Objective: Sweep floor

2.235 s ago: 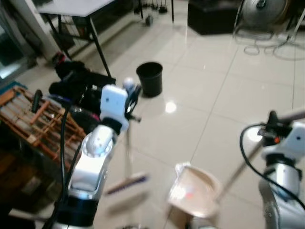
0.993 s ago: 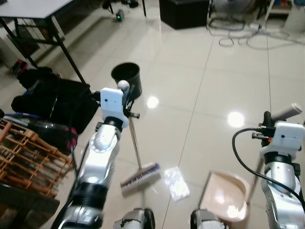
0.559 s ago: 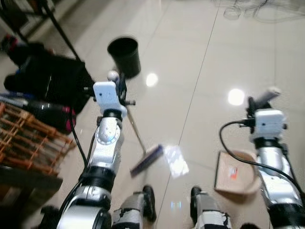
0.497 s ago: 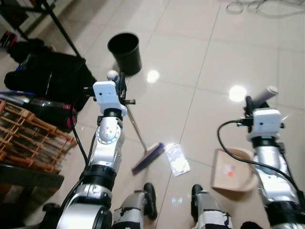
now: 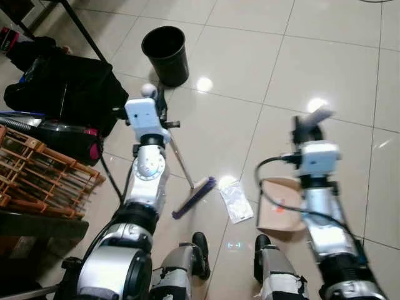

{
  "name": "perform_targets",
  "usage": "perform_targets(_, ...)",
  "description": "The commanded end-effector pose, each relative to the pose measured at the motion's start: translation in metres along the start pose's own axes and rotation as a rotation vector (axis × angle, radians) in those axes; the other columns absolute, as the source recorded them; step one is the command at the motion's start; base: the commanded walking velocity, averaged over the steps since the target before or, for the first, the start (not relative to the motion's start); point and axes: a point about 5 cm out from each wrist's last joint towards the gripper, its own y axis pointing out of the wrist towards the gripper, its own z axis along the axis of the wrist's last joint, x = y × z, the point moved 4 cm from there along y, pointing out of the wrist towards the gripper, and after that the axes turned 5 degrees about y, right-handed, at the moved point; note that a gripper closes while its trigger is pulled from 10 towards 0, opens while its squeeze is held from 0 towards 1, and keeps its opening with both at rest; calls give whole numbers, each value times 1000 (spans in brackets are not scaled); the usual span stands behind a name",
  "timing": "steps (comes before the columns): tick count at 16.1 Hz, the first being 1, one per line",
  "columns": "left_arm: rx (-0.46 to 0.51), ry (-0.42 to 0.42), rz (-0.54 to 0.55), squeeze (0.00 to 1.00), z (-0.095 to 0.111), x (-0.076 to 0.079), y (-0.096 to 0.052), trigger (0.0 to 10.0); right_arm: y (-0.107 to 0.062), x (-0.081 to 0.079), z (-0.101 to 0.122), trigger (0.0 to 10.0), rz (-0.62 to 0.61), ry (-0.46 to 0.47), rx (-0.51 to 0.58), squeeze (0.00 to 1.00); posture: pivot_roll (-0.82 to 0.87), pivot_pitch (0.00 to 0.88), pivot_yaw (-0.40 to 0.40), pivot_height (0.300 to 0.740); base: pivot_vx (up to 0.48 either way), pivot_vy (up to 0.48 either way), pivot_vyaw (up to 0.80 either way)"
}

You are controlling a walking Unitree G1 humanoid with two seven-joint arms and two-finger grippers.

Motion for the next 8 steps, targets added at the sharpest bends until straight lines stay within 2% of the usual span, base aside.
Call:
perform_targets(1,-29,3,38,0,-9,-6,-4,10000,-13,-23,-12,10000,27,61,-59,0,107,392,208,740,0,0,0)
perform_targets(6,-84,-69,107,0,-18,-2,-6,10000,-12,-55,-4,10000,51,128,-35,0,92,383,213,740,0,0,0)
perform_targets(7,-94,-101,124,0,-19,1,-7,10000,-12,-57,-6,10000,51,127,-46,0,92,382,213,740,0,0,0)
perform_targets(8,-104,-179,145,0,-18,8,-6,10000,-13,-56,-9,10000,34,124,-63,0,99,375,210,740,0,0,0)
